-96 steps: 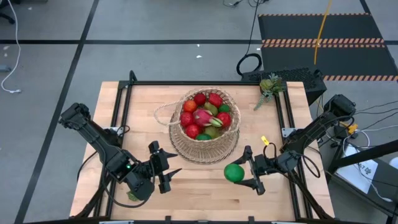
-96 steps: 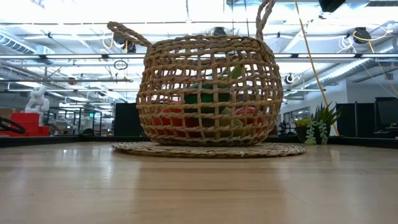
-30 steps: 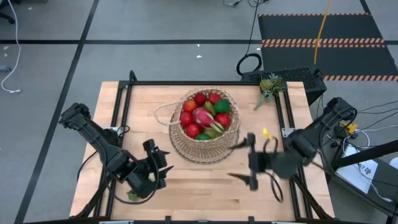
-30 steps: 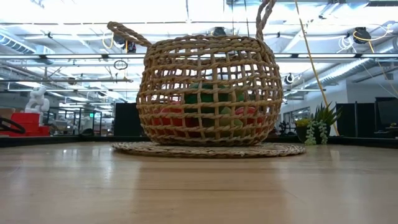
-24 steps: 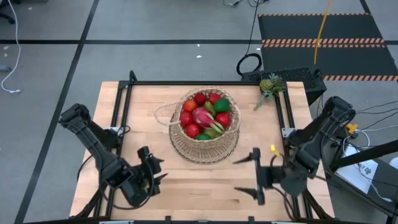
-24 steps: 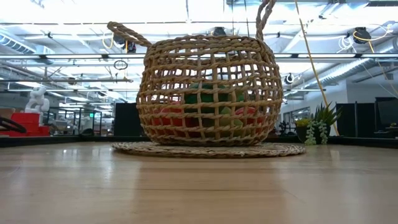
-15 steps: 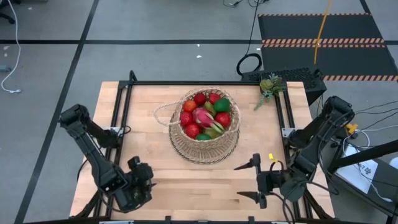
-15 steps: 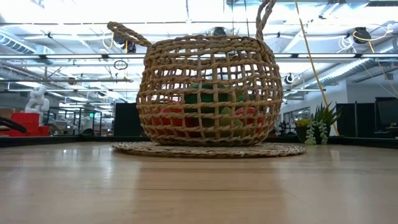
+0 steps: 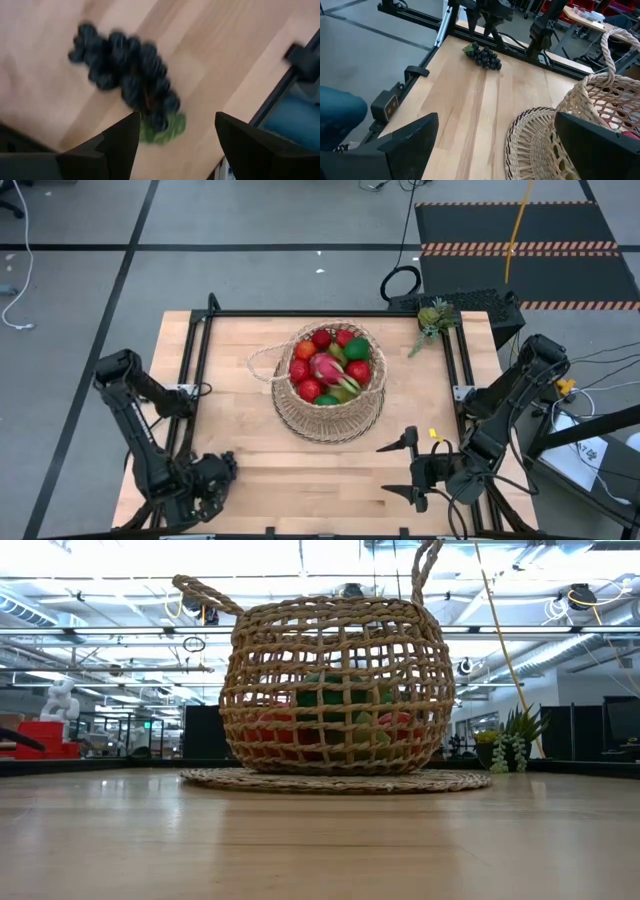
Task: Build produce basket
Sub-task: Put the grapes into the basket
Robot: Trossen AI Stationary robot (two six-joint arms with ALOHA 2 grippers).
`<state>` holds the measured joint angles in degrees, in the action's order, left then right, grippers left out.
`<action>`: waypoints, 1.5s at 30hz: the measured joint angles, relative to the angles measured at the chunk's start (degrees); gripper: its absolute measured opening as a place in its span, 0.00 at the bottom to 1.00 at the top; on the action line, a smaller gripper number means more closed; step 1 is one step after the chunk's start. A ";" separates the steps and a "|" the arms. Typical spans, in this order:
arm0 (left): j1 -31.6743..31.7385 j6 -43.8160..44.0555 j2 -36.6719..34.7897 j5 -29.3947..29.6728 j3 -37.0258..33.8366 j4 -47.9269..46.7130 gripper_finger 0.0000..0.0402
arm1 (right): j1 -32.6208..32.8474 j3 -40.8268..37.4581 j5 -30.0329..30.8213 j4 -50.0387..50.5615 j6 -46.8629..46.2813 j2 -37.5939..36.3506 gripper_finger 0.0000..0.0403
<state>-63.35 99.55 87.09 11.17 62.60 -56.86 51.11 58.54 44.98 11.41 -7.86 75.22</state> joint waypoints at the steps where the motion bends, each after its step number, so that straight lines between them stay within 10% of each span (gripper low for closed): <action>1: -0.72 0.98 0.00 -0.71 -0.20 0.06 0.64 | 0.00 0.00 0.00 0.00 0.00 0.00 0.98; 37: -7.21 -3.89 12.31 5.46 -3.05 7.21 0.64 | 0.00 0.00 -0.03 0.67 1.17 -0.02 0.98; 45: -7.17 -4.53 12.31 5.39 -3.05 7.40 0.45 | 0.00 0.00 -0.03 0.67 1.18 -0.02 0.98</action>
<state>-70.52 95.02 99.39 16.56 59.55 -49.46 51.11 58.54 44.95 12.08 -6.67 75.20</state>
